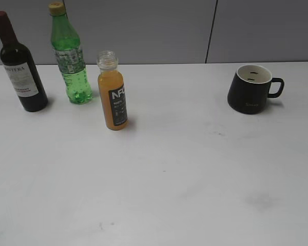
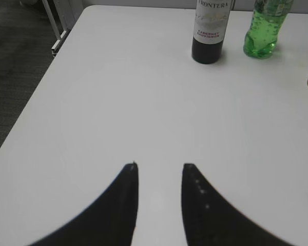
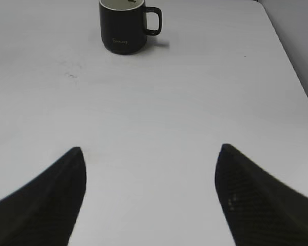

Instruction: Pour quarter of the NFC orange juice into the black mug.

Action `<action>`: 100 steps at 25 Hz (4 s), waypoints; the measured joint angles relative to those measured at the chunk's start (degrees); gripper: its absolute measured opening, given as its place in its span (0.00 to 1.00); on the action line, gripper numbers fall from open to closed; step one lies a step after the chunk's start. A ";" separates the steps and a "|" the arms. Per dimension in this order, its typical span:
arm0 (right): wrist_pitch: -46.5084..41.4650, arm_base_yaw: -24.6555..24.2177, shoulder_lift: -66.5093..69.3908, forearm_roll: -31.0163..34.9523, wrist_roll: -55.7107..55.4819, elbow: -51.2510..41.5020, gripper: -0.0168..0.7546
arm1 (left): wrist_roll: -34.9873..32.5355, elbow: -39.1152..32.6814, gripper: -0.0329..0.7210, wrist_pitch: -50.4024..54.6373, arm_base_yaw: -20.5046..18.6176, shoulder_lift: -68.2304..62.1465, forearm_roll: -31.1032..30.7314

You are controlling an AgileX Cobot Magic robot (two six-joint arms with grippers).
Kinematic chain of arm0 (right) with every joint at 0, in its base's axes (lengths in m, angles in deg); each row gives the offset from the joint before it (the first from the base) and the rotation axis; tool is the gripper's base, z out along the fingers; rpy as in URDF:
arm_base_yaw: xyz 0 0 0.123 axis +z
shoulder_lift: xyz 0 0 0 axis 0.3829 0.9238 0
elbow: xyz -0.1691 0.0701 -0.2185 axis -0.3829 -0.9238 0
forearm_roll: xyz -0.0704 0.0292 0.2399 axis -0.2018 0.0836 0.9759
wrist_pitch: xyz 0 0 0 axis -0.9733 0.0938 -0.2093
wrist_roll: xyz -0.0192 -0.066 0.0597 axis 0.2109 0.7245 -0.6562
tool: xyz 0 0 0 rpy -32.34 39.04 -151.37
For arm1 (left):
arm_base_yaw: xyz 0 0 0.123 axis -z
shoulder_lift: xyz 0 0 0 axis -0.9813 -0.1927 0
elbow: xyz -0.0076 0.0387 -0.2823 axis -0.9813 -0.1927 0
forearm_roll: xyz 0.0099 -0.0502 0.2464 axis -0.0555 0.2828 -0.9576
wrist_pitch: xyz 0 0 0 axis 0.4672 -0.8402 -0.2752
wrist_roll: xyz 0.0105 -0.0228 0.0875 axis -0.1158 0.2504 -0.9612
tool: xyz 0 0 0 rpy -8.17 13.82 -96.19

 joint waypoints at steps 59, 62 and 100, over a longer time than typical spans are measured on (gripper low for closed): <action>122.43 0.06 92.82 3.45 0.57 -6.60 0.79 | 0.00 0.00 0.35 0.00 0.00 0.00 -0.01; 122.76 0.06 98.62 4.43 0.57 -6.83 0.79 | 0.00 0.00 0.35 0.00 0.00 0.00 -0.01; 123.19 -9.88 124.12 -4.58 0.57 14.55 0.79 | 0.00 0.00 0.35 0.00 0.00 0.00 -0.02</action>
